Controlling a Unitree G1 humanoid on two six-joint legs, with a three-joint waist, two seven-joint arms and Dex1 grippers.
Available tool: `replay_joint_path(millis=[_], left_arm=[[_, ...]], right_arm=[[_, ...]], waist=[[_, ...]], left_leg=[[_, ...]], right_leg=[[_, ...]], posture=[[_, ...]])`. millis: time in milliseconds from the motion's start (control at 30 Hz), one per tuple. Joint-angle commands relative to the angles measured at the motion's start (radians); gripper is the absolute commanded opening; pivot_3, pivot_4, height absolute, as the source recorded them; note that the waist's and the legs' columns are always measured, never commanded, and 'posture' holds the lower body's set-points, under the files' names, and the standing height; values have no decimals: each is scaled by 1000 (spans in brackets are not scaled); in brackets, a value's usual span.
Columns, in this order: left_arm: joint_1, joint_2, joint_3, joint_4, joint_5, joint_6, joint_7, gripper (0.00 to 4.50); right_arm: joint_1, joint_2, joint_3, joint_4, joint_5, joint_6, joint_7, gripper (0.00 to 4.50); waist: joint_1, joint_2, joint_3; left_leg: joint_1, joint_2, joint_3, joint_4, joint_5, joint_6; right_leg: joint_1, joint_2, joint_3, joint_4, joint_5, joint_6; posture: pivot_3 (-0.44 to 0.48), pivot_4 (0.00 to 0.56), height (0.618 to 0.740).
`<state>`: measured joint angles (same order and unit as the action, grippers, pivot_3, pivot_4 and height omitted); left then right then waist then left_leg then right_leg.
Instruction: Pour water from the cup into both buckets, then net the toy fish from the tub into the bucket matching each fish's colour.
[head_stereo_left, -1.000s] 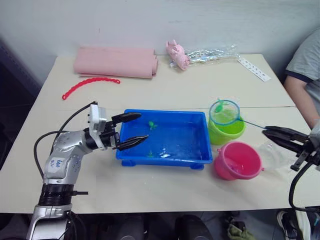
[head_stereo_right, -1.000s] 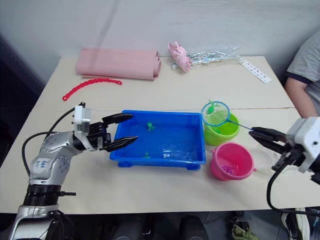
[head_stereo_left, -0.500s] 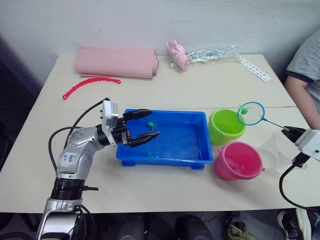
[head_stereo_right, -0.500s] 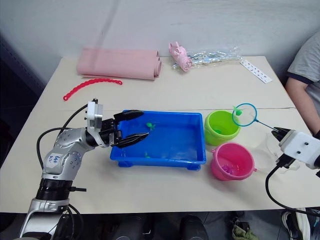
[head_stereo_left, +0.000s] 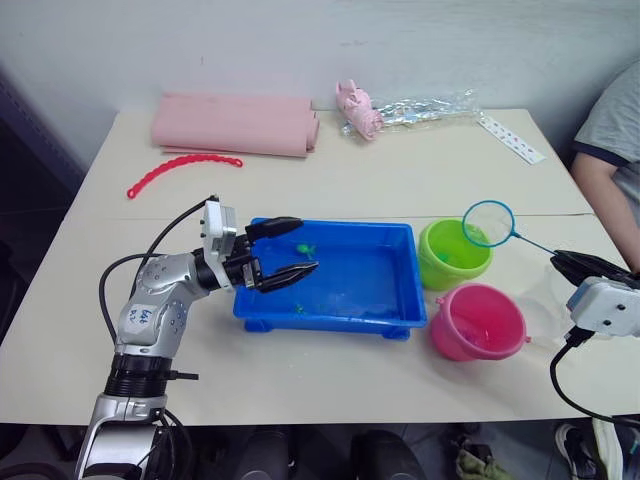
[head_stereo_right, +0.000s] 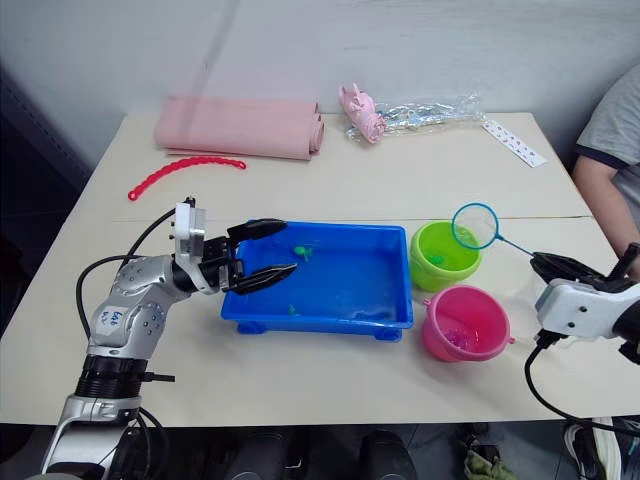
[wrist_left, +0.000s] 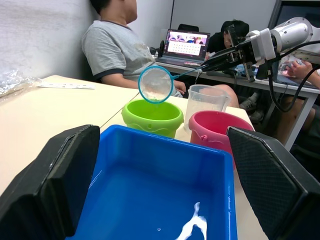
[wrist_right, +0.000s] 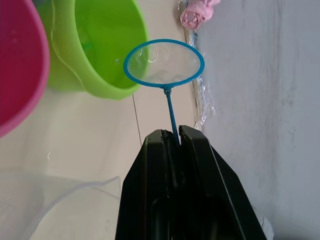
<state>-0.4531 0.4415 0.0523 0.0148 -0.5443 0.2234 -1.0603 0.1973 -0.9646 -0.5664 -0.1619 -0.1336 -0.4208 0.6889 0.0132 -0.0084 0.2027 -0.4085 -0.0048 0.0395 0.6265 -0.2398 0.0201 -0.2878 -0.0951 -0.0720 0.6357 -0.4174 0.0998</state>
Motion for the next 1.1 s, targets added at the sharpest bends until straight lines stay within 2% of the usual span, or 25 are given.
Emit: replay_joint_path(millis=[33, 100, 200, 300, 400, 533, 733, 867, 1100], left_arm=[[35, 37, 53, -13, -26, -34, -44, 4438], [49, 53, 67, -12, -32, -42, -63, 4438], [71, 95, 112, 7, -44, -45, -90, 4438], [101, 165, 158, 42, -31, -57, -128, 4438], [129, 201, 190, 58, -30, -67, -133, 4438], [239, 262, 253, 50, -15, -83, -135, 4438], [322, 301, 305, 39, -13, -80, -109, 4438], [393, 321, 328, 0, -20, -74, -119, 4438], [453, 332, 342, -79, -43, -44, -113, 4438]], right_arm=[[-10, 20, -43, -133, 282, 236, 63, 0], [-25, 22, -46, -178, 361, 331, 77, 0], [-65, -13, -4, -261, 570, 517, 153, 0], [-184, -69, 148, -338, 732, 739, 187, 0], [-264, -98, 275, -374, 760, 844, 215, 0], [-479, -68, 587, -327, 620, 895, 277, 0], [-669, -15, 845, -133, 346, 755, 363, 0], [-750, 54, 912, -46, 256, 679, 392, 0], [-771, 171, 981, 40, 192, 600, 449, 0]], waist=[[-1, 0, 0], [-6, 0, 0], [-7, 0, 0], [-20, 0, 0], [-16, 0, 0], [-20, 0, 0], [-17, -1, 1], [-24, -1, 1], [-35, -1, 1]], left_leg=[[0, 0, 0, 0, 0, 0], [0, 1, 0, 0, 0, 0], [0, 1, -1, 0, 0, 0], [1, 1, -1, 0, 0, 0], [1, 2, -2, -1, 0, 0], [0, 1, -1, -1, -1, 1], [-1, 1, -2, 0, -2, 1], [-1, 1, -1, 0, -2, 1], [-1, 1, -1, -1, -2, 0]], right_leg=[[0, 0, 0, 0, 0, 0], [0, 0, 0, 0, 0, 0], [0, 0, 0, 0, 0, 0], [0, 0, 0, 1, 0, 0], [0, 0, 1, 1, 0, 0], [-1, -1, 1, -2, 0, 0], [-1, -2, 0, -2, 0, 0], [-2, -2, 0, -1, 0, 0], [-2, -2, 0, 0, 0, 0]], posture=[[0, 150, 740], [0, 150, 740], [0, 150, 740], [0, 150, 740], [0, 150, 740], [0, 150, 740], [0, 150, 740], [0, 150, 740], [0, 150, 740]])
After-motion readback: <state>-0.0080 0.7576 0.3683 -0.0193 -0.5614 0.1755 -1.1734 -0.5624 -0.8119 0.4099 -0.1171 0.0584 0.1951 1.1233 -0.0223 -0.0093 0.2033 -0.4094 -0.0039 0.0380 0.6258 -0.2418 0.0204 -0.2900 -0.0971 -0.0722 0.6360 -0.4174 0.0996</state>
